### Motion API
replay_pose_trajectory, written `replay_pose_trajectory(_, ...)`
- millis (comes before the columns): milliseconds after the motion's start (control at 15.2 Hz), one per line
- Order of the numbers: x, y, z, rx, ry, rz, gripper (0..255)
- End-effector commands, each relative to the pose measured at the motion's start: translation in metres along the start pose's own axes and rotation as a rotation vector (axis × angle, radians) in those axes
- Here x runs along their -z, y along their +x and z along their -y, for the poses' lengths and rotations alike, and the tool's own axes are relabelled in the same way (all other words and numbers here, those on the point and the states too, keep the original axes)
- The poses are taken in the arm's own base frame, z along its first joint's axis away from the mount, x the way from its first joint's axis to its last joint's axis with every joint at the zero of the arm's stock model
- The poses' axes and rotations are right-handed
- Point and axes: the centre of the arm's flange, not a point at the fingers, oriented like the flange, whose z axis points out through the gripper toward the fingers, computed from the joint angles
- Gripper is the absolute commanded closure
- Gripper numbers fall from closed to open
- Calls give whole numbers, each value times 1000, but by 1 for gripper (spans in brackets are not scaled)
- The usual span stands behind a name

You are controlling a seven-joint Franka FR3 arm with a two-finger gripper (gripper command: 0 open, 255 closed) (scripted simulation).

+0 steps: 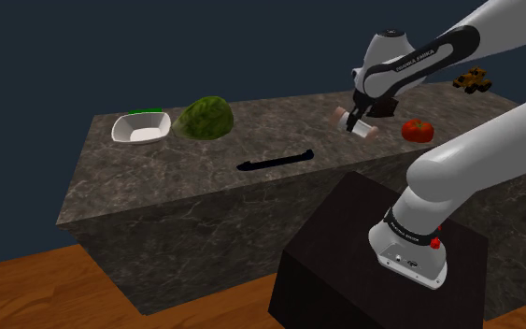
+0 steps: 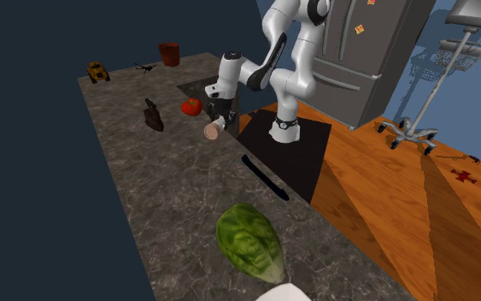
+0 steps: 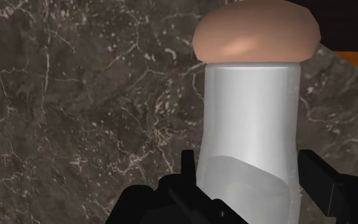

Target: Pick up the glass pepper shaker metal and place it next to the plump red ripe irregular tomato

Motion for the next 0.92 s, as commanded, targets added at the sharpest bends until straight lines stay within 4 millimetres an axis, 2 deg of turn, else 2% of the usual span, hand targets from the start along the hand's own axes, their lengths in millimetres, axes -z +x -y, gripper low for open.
replay_pose_trajectory(0, 11, 0, -2, 0, 0, 0, 255)
replay_pose_trajectory(858, 78, 5, -16, 0, 0, 0, 255)
